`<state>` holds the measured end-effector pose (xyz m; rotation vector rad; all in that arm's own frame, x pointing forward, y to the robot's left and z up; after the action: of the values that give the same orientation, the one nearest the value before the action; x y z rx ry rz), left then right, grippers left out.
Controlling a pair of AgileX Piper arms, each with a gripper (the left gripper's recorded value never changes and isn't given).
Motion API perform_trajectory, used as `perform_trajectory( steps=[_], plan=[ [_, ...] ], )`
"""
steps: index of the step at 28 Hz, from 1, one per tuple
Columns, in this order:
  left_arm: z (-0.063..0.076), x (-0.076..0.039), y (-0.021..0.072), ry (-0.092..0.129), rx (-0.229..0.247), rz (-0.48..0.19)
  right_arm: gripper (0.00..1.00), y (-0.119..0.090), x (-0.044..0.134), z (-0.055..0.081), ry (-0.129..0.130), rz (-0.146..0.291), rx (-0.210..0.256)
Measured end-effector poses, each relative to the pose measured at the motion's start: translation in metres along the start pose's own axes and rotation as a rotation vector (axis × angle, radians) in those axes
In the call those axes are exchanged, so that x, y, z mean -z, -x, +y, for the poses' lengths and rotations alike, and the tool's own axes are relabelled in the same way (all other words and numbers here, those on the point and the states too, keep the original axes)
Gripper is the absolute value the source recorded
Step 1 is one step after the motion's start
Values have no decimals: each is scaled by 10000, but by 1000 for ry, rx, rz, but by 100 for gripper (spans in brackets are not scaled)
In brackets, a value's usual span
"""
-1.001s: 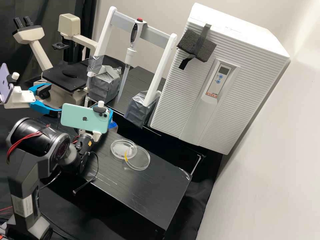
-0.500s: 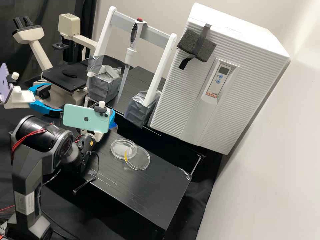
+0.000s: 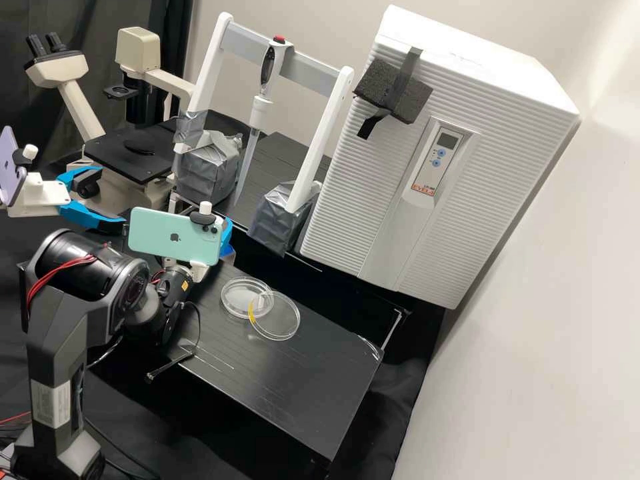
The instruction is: Close the bottle
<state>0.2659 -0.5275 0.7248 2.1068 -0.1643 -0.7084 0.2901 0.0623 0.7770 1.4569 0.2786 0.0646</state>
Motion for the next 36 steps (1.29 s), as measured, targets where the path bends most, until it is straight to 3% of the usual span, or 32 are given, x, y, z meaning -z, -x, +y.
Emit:
perform_trajectory(
  steps=[23, 24, 34, 36],
  plan=[
    [3, 8, 0, 6, -3, 9, 0, -41, -41, -4, -1, -25, -1],
    [3, 9, 0, 7, -3, 10, 100, -41, -41, -4, -1, -25, -1],
    [3, 1, -2, 12, -5, 12, 100, -41, -43, -2, 1, -27, -3],
    [2, -5, -3, 0, -5, 10, 100, -37, -47, -5, 3, -29, -2]
  ],
)
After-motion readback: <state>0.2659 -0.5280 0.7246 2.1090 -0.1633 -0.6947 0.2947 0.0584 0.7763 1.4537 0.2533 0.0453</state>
